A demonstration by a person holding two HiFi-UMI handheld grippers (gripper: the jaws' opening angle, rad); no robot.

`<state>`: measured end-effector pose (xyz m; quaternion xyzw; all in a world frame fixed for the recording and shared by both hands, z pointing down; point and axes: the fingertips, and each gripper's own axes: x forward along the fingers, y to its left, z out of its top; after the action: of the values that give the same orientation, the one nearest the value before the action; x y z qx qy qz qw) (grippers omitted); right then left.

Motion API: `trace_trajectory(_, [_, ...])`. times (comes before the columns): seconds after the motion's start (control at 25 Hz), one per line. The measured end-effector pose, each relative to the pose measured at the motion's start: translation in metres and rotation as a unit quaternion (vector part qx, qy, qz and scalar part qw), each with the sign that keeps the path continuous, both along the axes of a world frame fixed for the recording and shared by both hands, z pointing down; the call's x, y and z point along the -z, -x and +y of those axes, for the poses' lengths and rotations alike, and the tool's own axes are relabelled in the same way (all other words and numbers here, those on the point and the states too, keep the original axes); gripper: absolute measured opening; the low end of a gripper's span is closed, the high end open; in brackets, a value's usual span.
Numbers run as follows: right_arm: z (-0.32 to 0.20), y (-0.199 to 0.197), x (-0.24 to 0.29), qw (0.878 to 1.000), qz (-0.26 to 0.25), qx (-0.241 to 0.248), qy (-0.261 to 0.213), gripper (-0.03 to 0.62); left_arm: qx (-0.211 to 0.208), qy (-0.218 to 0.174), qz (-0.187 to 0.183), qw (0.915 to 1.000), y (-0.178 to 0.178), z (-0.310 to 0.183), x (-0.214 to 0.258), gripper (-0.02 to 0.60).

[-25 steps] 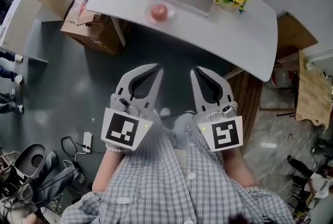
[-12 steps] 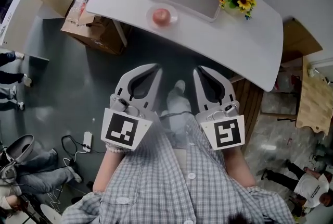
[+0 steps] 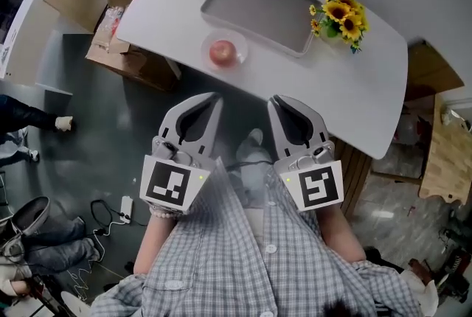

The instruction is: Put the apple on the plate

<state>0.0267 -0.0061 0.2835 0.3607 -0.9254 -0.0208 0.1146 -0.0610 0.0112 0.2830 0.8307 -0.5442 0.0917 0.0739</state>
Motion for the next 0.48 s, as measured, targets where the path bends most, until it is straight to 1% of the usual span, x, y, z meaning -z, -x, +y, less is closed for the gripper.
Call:
trace_trajectory(0.24, [-0.048, -0.005, -0.005, 1.0, -0.006, 0.006, 0.019, 0.029, 0.0, 0.004, -0.004, 1.0, -0.005, -0.051, 0.001, 0.009])
trace_trajectory(0.4, [-0.076, -0.012, -0.011, 1.0, -0.005, 0.005, 0.026, 0.029, -0.006, 0.011, -0.009, 0.9999, -0.009, -0.082, 0.001, 0.009])
trace_trajectory(0.48, [-0.087, -0.016, -0.014, 1.0, -0.004, 0.005, 0.03, 0.029, -0.002, 0.018, -0.008, 0.9998, -0.007, -0.096, 0.0, 0.009])
